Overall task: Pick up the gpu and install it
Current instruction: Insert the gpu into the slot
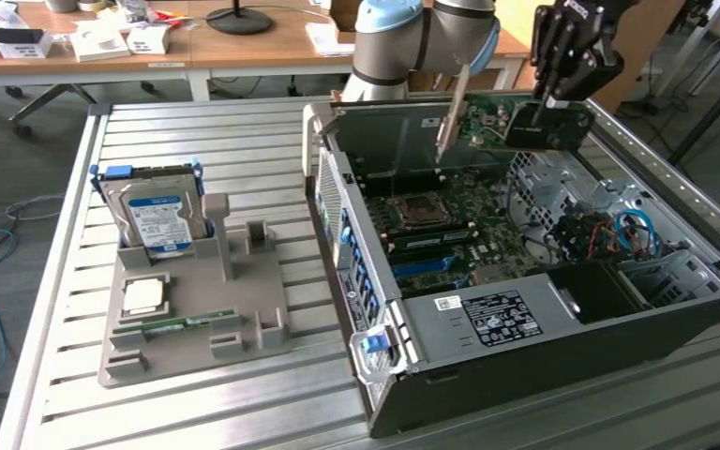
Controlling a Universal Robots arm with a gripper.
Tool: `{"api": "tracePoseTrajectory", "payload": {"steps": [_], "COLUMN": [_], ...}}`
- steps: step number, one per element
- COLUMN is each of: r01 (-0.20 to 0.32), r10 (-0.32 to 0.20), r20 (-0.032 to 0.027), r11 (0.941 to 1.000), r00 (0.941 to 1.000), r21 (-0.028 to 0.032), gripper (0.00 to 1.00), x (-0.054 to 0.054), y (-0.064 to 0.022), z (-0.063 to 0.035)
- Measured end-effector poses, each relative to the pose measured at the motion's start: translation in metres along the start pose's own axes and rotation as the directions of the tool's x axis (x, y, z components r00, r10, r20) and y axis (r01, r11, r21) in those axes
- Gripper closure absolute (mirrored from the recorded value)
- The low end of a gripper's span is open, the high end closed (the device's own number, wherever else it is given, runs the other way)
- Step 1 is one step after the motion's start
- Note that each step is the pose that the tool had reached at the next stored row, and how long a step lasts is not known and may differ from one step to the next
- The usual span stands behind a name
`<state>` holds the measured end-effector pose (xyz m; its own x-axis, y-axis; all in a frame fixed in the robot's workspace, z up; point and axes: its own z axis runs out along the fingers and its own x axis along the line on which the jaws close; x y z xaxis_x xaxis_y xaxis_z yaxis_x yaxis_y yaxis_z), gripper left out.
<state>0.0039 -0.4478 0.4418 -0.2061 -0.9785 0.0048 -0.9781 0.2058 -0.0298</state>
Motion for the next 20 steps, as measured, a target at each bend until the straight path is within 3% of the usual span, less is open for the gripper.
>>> {"api": "tracePoseTrajectory", "payload": {"steps": [5, 9, 15, 20], "r01": [0.089, 0.158, 0.163, 0.158], "r10": [-0.089, -0.158, -0.163, -0.158], "r20": [0.0011, 0.0028, 0.0028, 0.0026], "r11": [0.9961, 0.9875, 0.9866, 0.9875], "r00": [0.9961, 0.9875, 0.9866, 0.9875], "r21": [0.0008, 0.0014, 0.0015, 0.0019], "gripper": [0.74, 0.74, 0.74, 0.74], "x": [0.0000, 0.0000, -0.0001, -0.0004], "y": [0.0000, 0.0000, 0.0004, 0.0070], "z": [0.0003, 0.0005, 0.0005, 0.0005]}}
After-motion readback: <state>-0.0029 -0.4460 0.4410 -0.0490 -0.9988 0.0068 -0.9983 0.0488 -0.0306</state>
